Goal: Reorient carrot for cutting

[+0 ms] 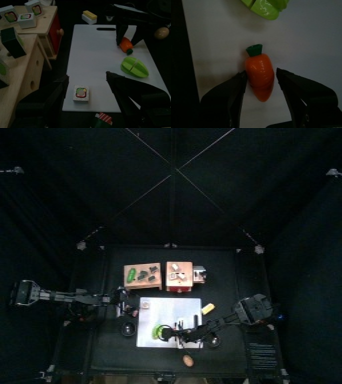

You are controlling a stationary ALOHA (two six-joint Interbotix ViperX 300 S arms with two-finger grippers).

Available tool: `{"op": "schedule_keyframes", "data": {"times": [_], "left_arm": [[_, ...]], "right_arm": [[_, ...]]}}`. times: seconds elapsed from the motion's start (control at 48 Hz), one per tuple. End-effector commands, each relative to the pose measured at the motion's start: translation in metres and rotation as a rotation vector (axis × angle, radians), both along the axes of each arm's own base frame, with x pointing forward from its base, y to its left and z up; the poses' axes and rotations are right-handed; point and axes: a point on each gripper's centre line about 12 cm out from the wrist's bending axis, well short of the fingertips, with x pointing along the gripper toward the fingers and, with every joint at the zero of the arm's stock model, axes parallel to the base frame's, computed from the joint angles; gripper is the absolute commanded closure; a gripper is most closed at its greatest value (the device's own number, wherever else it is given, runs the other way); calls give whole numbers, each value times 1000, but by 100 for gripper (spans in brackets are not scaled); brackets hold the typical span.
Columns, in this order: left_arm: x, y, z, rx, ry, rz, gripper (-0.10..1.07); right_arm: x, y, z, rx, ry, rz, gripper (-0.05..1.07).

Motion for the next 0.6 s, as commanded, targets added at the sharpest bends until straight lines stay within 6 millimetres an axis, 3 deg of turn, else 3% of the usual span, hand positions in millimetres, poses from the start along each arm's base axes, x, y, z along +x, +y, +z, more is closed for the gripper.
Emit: {"op": "schedule_keyframes", "data": {"times": [0.0,0.104,0.271,0.354,0.583], "left_arm": [[3,0,5,0,-17,-2,3],[3,0,5,1,-17,-3,3],[3,0,5,1,-18,-3,3],[3,0,4,1,-15,-3,3],[3,0,4,1,-14,-3,3]], "right_arm": [[4,-2,12,14,-33,-10,29],[7,-7,21,26,-55,-39,41],[18,-17,53,80,-135,-102,41],[24,-34,66,142,-177,-231,41],[21,-64,64,258,-258,-521,41]]}}
